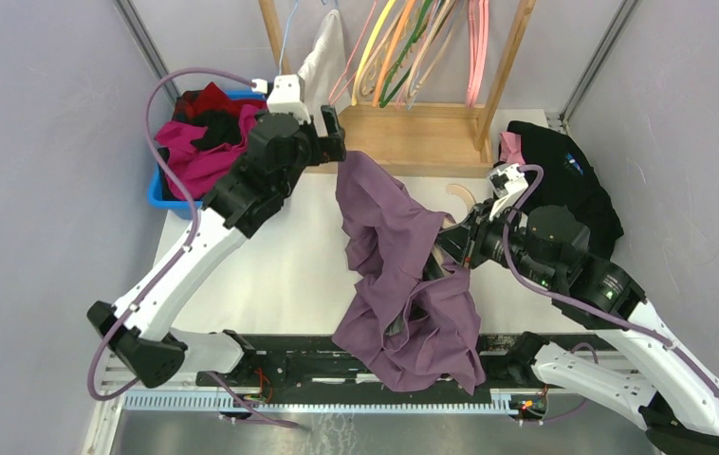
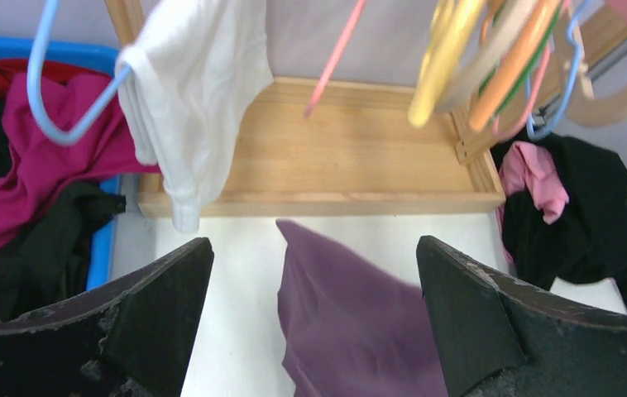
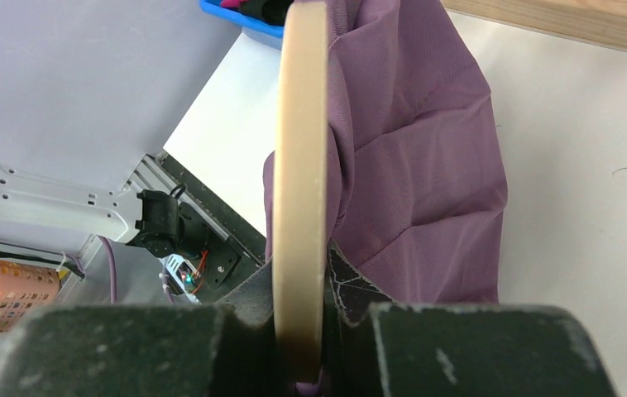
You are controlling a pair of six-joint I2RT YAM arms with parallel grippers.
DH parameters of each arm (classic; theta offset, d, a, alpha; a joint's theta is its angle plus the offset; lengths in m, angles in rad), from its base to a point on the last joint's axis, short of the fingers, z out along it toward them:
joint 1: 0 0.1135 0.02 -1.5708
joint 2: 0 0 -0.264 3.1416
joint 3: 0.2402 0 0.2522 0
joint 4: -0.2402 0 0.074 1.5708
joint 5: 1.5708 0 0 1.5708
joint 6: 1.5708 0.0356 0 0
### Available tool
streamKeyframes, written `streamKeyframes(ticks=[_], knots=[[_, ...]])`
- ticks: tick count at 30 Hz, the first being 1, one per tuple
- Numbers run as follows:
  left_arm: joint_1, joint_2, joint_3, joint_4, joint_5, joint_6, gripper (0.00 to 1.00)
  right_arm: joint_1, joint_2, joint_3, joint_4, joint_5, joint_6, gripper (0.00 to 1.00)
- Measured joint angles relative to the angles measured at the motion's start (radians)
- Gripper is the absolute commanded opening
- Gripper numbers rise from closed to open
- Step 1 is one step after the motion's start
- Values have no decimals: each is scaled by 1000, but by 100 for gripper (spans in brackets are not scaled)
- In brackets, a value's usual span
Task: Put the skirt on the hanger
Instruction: Hang the skirt on the hanger.
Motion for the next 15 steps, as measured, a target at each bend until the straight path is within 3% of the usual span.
streamKeyframes(ticks=[7, 15], knots=[[69, 162, 121, 126, 8, 45, 95, 0, -43, 2, -30, 12, -1, 1], [93, 271, 155, 312, 31, 106, 94, 0, -77, 3, -61, 22, -3, 1]])
